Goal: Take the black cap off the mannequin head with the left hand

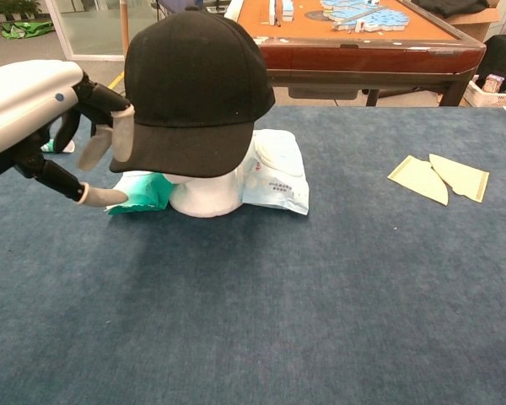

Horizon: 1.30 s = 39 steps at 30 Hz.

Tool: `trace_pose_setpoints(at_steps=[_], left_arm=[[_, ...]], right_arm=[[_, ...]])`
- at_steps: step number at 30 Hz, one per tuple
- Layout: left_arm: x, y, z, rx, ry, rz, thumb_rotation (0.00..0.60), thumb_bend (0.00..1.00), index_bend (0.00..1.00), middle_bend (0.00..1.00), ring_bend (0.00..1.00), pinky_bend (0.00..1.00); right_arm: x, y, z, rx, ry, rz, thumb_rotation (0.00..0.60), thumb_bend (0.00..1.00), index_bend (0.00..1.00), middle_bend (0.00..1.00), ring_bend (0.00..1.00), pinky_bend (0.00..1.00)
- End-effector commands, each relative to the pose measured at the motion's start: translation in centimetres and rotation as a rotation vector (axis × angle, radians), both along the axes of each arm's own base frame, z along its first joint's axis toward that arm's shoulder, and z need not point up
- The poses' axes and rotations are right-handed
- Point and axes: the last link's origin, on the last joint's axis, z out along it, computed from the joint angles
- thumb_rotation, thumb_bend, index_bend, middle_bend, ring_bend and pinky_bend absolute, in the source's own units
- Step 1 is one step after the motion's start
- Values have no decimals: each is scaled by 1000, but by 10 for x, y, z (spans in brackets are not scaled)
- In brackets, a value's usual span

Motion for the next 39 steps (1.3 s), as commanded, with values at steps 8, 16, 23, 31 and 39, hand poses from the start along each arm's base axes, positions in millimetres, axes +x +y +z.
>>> trace_pose_setpoints(at_steps=[8,16,23,31,39], left_arm=[[7,6,-9,23,16,-27,600,0,613,780,537,687],[15,11,-17,49,28,-60,600,0,615,780,537,687],[18,15,-22,87,21,-82,600,0,619,785,538,687],[17,19,-25,117,7,-91,600,0,623,787,538,687],[22,18,-21,163,-79,-134,600,0,604,760,521,687]], right_arm=[[0,1,1,-2,-2,2,600,0,132,163,84,163],[-2,1,3,-6,-8,-2,600,0,132,163,84,163],[-2,2,3,-4,-7,1,600,0,132,163,84,163],[-2,1,2,-2,-7,0,600,0,132,163,84,163],[-2,2,2,-3,-7,0,600,0,132,163,84,163]])
